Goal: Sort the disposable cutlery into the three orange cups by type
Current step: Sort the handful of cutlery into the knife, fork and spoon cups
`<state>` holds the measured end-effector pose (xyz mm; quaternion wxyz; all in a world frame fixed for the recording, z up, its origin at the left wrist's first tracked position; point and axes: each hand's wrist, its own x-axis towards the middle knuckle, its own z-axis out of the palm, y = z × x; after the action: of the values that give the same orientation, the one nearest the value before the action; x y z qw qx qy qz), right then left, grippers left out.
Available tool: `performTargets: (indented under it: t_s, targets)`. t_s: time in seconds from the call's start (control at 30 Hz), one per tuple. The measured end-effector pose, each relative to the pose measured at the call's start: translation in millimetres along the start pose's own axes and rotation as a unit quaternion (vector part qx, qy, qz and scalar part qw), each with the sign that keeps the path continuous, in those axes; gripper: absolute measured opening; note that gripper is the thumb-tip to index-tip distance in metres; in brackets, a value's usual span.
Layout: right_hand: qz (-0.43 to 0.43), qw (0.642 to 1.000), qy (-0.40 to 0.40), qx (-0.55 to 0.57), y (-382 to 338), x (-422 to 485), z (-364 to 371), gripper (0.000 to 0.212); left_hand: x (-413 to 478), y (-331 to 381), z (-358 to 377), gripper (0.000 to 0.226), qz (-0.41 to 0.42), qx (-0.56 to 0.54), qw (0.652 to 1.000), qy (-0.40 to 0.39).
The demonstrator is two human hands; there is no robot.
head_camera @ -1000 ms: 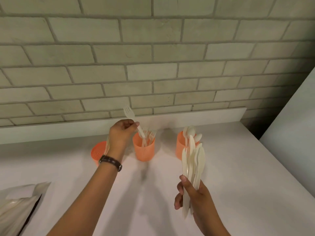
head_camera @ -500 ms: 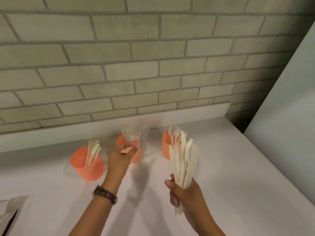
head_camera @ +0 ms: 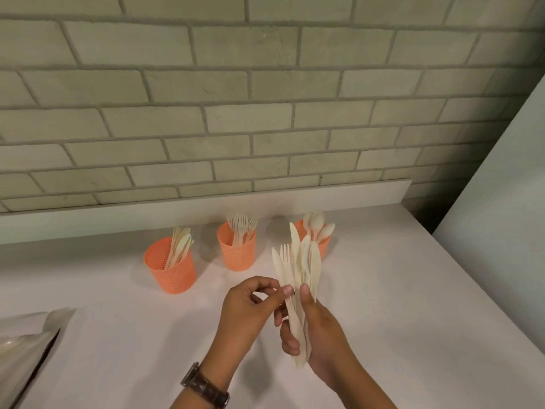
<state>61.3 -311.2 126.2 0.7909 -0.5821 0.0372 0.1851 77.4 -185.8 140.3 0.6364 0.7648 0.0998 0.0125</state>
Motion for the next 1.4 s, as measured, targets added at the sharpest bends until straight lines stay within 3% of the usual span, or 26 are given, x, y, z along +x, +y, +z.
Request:
performTargets:
  t_s: [0.2,0.3,0.37,0.43,0.53,0.63,0.83,1.03,1.13,1.4]
  targets:
    - [0.02,1.0,-0.005,0.024,2,-6,3,0.042,2,-1,-10,0.017,0.009,-0.018,1.0,0.01]
    - [0.03,0.999,0.025,0.019,4,-6,-2,0.034,-2,9,-22,0.002,0.011,-0.088,0.996,0.013]
    - [0.029,0.999,0.033,0.025,4,-7,-5,0.031,-4,19,-33,0.014,0.011,-0.145,0.989,0.018]
    - [0.026,0.999,0.034,0.028,3,-8,-8,0.03,-8,29,-43,0.007,0.018,-0.208,0.978,0.005]
    - [0.027,0.999,0.037,0.024,2,-9,-9,0.033,-11,34,-54,0.048,0.056,-0.265,0.96,-0.07]
    - [0.036,0.998,0.041,0.041,2,-9,-10,0.037,-12,30,-55,0.038,0.05,-0.264,0.957,-0.105]
    - [0.044,0.996,0.043,0.058,1,-10,-5,0.036,-24,25,-20,0.014,0.064,-0.155,0.986,-0.014]
    - [0.049,0.997,0.062,0.021,7,-12,2,0.038,-29,1,9,0.036,0.13,0.04,0.991,0.016]
    - [0.034,0.997,0.073,0.005,9,-13,4,0.045,-28,-2,12,0.026,0.151,0.118,0.981,0.036]
    - [0.0,0.995,0.088,-0.041,10,-14,7,0.048,-22,-3,13,0.021,0.15,0.14,0.978,0.044]
